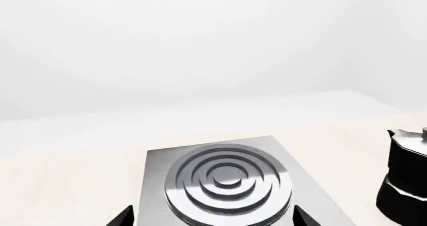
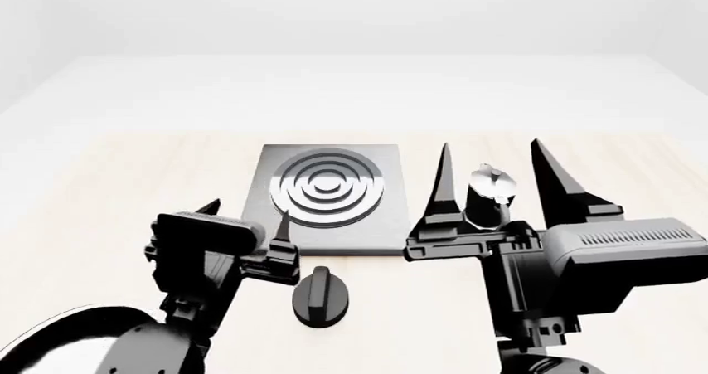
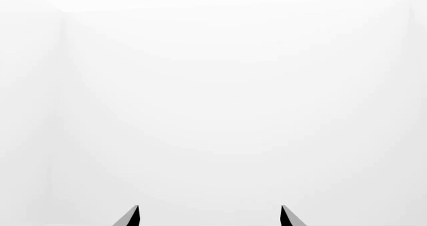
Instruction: Turn on the stove and put the moka pot on it.
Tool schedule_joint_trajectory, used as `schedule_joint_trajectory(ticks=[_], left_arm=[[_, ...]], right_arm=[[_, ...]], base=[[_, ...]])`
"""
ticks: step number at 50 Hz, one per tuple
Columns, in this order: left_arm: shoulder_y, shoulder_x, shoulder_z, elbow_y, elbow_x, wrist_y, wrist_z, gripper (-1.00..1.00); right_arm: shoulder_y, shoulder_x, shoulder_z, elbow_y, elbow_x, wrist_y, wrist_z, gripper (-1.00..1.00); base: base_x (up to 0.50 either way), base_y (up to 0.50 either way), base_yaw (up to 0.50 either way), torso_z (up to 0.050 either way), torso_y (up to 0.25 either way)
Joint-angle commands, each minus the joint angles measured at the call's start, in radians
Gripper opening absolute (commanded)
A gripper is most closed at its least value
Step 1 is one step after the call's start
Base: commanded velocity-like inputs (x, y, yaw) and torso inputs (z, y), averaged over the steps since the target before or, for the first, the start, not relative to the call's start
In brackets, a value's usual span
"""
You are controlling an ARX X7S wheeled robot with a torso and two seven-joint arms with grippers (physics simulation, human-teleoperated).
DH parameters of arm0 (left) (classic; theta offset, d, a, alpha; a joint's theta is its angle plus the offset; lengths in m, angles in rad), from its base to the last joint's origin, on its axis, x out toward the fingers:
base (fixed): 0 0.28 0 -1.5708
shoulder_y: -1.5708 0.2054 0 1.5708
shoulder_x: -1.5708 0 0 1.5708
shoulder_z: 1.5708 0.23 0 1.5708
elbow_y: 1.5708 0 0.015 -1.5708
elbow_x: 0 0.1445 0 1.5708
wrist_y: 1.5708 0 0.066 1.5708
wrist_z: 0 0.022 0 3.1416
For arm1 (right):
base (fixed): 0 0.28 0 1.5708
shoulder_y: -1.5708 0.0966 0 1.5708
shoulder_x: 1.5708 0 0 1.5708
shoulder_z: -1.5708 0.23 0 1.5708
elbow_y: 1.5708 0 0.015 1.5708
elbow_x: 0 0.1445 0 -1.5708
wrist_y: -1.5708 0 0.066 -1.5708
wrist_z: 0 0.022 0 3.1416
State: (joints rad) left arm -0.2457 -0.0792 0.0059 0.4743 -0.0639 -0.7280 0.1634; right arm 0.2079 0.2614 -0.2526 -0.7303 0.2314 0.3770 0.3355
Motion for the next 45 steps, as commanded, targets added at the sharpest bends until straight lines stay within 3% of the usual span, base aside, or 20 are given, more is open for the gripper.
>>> schedule_joint_trajectory(ticks=[1, 4, 16, 24, 27, 30, 36, 45], left_arm=[[-0.003, -0.003, -0.006, -0.080, -0.071, -0.028, 0.025, 1.00], [-0.003, -0.003, -0.005, -0.082, -0.083, -0.039, 0.025, 1.00], [0.025, 0.000, 0.008, -0.116, -0.143, -0.042, 0.046, 1.00], [0.039, 0.016, -0.007, -0.115, -0.196, -0.048, 0.049, 1.00], [0.045, 0.011, 0.006, -0.123, -0.189, -0.033, 0.042, 1.00], [0.048, 0.014, 0.006, -0.135, -0.201, -0.024, 0.043, 1.00], [0.050, 0.014, 0.023, -0.156, -0.212, -0.008, 0.043, 1.00], [0.052, 0.013, 0.058, -0.201, -0.217, 0.016, 0.038, 1.00]], right_arm=[[0.007, 0.006, -0.004, -0.009, 0.010, 0.014, 0.009, 1.00], [-0.020, 0.005, -0.014, 0.026, -0.008, -0.046, 0.003, 1.00], [0.002, 0.013, -0.010, -0.015, 0.017, 0.008, 0.017, 1.00], [-0.025, 0.015, -0.019, 0.020, 0.004, -0.051, 0.014, 1.00], [0.001, 0.018, -0.013, -0.011, 0.023, 0.004, 0.022, 1.00], [-0.028, 0.018, -0.024, 0.025, 0.003, -0.059, 0.015, 1.00], [0.002, 0.021, -0.019, -0.006, 0.024, 0.002, 0.027, 1.00], [-0.012, 0.024, -0.028, 0.014, 0.017, -0.034, 0.025, 1.00]], base=[[0.00, 0.00, 0.00, 0.000, 0.000], [0.00, 0.00, 0.00, 0.000, 0.000], [0.00, 0.00, 0.00, 0.000, 0.000], [0.00, 0.00, 0.00, 0.000, 0.000], [0.00, 0.00, 0.00, 0.000, 0.000], [0.00, 0.00, 0.00, 0.000, 0.000], [0.00, 0.00, 0.00, 0.000, 0.000], [0.00, 0.00, 0.00, 0.000, 0.000]])
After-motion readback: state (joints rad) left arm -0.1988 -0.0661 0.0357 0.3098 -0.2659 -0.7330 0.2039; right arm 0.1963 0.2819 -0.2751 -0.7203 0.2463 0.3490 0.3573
